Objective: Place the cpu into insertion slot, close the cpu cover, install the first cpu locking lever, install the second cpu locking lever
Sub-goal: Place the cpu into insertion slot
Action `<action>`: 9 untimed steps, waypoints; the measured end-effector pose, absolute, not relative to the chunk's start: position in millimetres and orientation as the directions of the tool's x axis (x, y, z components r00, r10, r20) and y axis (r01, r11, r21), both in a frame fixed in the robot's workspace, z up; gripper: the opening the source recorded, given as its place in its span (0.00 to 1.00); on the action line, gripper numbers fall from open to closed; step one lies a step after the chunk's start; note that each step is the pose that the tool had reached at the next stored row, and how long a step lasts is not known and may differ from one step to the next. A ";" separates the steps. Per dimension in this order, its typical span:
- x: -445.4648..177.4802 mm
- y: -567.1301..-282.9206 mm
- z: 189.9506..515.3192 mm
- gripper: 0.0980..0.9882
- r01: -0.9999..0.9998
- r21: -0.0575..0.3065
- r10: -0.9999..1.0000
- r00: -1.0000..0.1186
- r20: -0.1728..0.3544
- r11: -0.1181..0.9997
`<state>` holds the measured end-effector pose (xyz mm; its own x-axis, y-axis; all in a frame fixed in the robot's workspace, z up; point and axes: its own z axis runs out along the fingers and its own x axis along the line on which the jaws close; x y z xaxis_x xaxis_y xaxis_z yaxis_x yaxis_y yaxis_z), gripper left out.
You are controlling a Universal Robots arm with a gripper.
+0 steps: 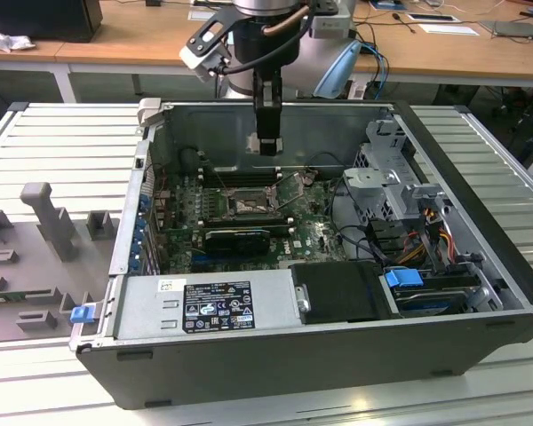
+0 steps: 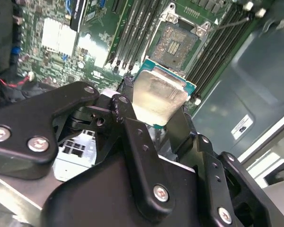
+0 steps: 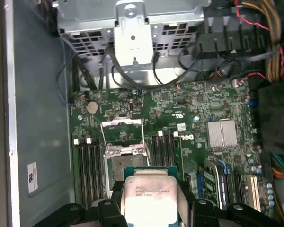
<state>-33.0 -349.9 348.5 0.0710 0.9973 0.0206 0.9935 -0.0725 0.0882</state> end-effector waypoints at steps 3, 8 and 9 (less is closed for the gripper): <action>-33.0 -349.9 347.3 0.48 0.994 0.088 0.998 0.056 0.021 -0.057; -32.9 -349.9 345.3 0.48 0.995 0.087 0.999 0.049 0.021 -0.051; -33.0 -349.9 344.6 0.48 0.995 0.087 0.999 0.049 0.021 -0.050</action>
<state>-33.0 -349.9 344.6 0.0488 0.9986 0.0207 0.9950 -0.0504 0.0868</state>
